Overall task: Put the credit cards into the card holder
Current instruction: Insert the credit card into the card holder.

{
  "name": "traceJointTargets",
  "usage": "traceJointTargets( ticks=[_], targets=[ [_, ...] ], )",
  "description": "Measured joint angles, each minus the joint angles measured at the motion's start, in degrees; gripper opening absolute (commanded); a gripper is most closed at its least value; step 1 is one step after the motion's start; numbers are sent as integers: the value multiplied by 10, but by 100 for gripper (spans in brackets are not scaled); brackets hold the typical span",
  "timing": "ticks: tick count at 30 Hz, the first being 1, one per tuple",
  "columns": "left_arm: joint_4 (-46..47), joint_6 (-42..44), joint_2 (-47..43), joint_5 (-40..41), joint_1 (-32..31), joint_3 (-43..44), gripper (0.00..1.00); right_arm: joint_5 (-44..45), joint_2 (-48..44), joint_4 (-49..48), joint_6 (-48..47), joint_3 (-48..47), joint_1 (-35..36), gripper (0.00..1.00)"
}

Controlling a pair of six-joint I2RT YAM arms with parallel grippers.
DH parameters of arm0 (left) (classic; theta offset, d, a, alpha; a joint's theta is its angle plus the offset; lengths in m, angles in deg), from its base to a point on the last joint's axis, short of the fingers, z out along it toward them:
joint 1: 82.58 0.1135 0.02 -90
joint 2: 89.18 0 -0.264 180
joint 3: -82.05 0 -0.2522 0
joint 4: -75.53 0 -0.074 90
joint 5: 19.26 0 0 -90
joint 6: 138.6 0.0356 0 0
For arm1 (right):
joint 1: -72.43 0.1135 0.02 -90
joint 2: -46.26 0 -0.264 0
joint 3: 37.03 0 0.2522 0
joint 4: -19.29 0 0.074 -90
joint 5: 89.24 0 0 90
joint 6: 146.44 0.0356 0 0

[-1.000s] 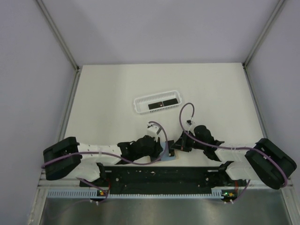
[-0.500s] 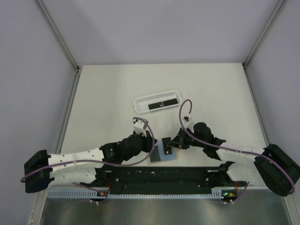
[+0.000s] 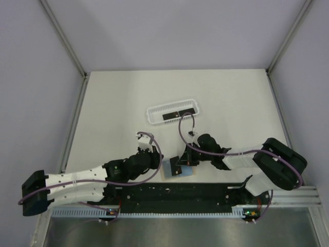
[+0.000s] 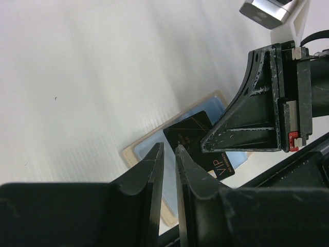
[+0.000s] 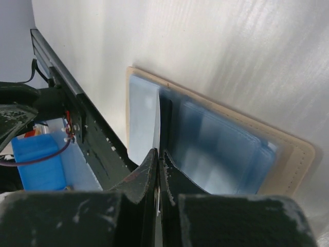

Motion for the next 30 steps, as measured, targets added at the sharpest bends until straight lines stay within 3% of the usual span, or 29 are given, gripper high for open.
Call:
traceJointTargets(
  ticks=[5, 14, 20, 22, 25, 30],
  targets=[
    [-2, 0, 3, 0, 0, 0, 22, -1, 1, 4, 0, -12, 0, 0],
    [7, 2, 52, -13, 0, -1, 20, 47, -111, 110, -21, -31, 0, 0],
    [19, -13, 41, -21, 0, -22, 17, 41, -111, 169, -21, -41, 0, 0],
    [15, -21, 40, -22, 0, -29, 14, 38, -103, 180, -20, -41, 0, 0],
    [3, -34, 42, -21, 0, -33, 1, 35, -89, 188, -18, -41, 0, 0],
    [2, -52, 61, -32, 0, -37, 0, 23, -72, 185, -11, -40, -7, 0]
  ],
)
